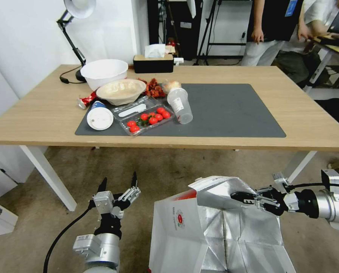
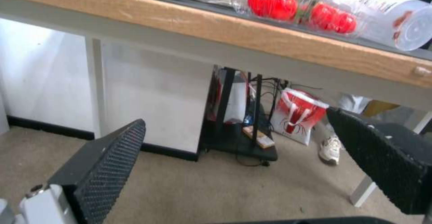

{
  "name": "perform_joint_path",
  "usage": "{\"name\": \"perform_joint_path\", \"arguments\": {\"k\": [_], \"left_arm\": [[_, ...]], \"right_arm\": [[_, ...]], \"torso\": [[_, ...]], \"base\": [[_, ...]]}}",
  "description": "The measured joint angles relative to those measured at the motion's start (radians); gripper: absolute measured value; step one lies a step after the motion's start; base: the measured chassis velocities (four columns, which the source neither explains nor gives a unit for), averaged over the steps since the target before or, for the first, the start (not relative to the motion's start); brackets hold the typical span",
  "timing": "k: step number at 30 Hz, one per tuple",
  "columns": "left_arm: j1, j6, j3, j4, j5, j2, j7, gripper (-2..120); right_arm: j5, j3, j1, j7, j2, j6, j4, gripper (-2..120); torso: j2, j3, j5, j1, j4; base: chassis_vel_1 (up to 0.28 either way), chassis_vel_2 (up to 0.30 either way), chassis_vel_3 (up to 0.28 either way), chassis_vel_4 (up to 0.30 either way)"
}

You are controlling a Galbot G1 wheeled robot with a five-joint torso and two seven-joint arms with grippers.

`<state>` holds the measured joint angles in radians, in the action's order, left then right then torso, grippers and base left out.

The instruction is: Pick up the food delivery bag from the floor and place it on the table.

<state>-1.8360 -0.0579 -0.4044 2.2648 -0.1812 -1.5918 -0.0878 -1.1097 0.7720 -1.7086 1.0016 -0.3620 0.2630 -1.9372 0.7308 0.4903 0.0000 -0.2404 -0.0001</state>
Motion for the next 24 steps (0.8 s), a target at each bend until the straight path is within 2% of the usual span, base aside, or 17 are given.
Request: {"name": "perform_joint_path", "arguments": {"k": [24], "left_arm": [[0.001, 0.003, 0.000, 0.000, 0.000, -0.001, 0.000, 100]], "right_arm": [[0.002, -0.005, 0.002, 0.004, -0.003, -0.003, 0.003, 0]], "torso": [[0.108, 0.063, 0.0000, -0.045, 0.0000]], "base": [[0.000, 0.000, 0.000, 0.000]]}}
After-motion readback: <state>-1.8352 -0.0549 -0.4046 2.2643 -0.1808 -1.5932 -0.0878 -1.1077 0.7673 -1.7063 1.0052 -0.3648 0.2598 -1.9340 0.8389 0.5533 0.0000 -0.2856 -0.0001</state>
